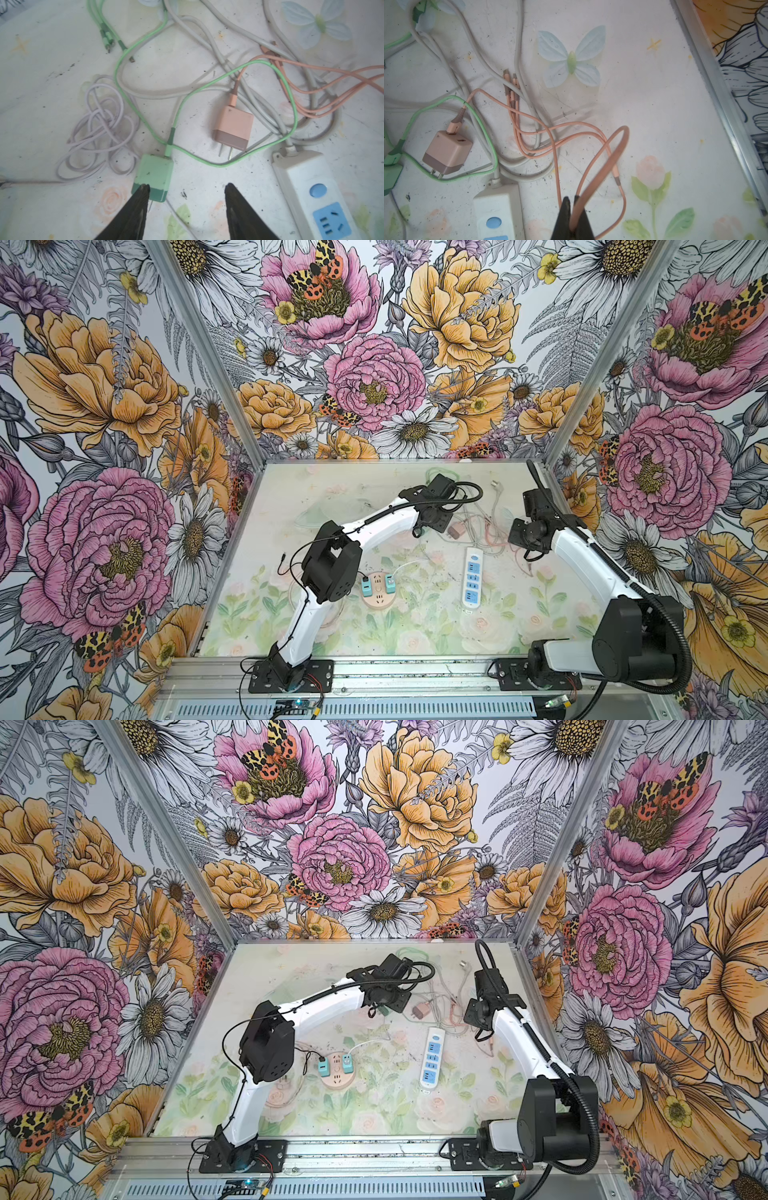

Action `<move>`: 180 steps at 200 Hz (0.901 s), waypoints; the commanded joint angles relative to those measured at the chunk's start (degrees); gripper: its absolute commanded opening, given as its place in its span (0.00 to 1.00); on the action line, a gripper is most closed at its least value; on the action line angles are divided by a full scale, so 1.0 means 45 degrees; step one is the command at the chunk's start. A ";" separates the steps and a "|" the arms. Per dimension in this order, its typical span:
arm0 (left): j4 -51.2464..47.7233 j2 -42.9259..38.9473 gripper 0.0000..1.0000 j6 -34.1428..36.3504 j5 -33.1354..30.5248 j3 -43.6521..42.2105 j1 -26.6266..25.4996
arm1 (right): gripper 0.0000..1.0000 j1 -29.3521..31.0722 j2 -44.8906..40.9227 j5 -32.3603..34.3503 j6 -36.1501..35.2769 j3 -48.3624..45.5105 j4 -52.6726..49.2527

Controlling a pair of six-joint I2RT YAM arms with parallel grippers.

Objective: Insert the plug
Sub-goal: 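Set down pink charger and grasp pale green charger with left gripper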

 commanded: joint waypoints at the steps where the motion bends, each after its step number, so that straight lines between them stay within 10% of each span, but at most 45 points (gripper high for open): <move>1: 0.0071 0.0230 0.61 0.0470 -0.0705 -0.0655 0.0494 | 0.00 -0.0074 -0.0004 0.0170 0.0162 -0.0028 0.0371; 180: 0.0091 0.1843 0.62 0.1343 -0.0233 -0.0630 0.0383 | 0.00 -0.0169 -0.0051 0.0127 0.0049 -0.0143 0.0371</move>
